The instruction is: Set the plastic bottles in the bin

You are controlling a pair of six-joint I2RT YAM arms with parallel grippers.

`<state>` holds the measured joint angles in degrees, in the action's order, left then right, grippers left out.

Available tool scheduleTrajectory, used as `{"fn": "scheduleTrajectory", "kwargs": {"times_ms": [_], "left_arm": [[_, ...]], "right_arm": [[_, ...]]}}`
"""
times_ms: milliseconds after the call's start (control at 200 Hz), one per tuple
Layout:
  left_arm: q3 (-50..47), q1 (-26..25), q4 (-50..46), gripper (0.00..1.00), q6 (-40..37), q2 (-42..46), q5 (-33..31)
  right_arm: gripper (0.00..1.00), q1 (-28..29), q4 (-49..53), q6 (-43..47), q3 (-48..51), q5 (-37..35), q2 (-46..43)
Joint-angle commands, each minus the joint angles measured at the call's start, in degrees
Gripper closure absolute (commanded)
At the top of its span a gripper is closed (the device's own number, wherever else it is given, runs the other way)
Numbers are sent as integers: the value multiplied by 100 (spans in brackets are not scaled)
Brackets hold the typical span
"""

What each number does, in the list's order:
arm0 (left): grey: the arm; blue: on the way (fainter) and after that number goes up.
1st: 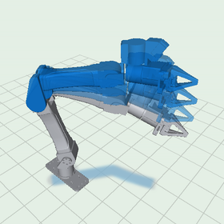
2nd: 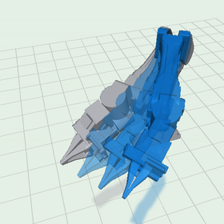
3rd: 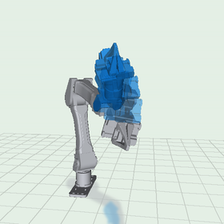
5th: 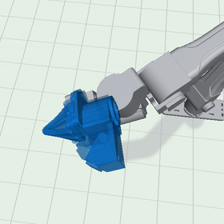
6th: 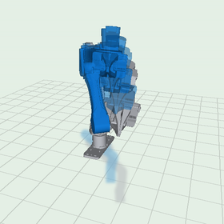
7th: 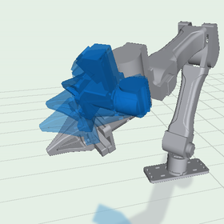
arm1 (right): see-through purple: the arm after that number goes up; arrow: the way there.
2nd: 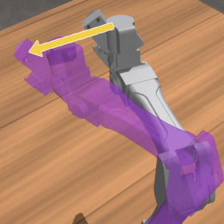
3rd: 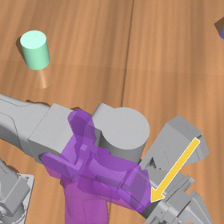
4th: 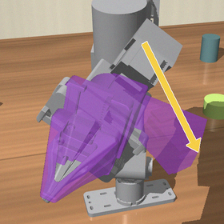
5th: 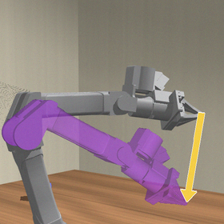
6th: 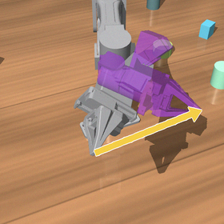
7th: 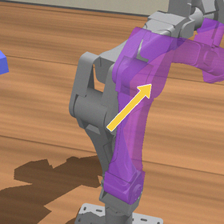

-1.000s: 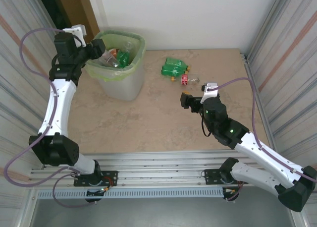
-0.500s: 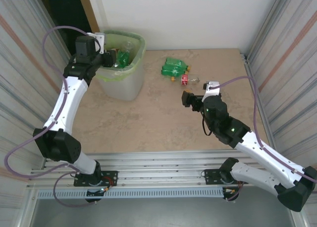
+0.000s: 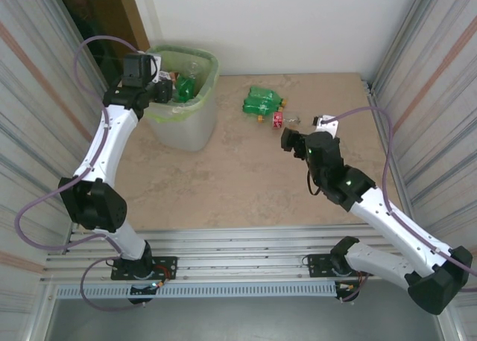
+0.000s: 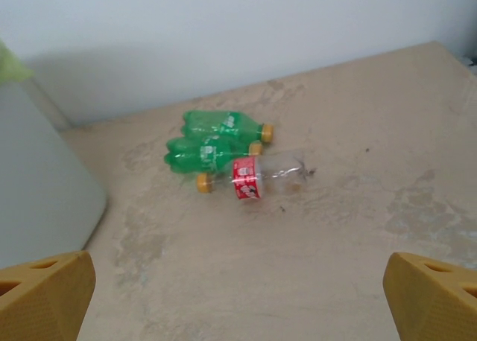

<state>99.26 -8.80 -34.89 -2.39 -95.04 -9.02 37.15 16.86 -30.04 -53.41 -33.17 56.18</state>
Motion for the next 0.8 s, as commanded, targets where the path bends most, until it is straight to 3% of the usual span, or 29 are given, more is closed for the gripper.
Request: {"fn": "scheduleTrajectory", "kwargs": {"times_ms": [0,150,386,711,792], "left_arm": [[138,-25,17,38,-30,179,174],[36,-24,393,36,116,508,624],[-262,-33,782,30,280,1260,818],[-1571,-218,961,2,917,2752,1115],[-2101,-228,960,1,1190,3250,1194]], "right_arm": [[2,-313,542,-346,-442,0,345],[2,-910,1114,-411,-1050,717,992],[2,-1616,1693,249,-2183,1829,2415],[3,-2463,1711,1318,-3595,3382,4522],[3,-2618,1706,1575,-3929,3820,4996]]}}
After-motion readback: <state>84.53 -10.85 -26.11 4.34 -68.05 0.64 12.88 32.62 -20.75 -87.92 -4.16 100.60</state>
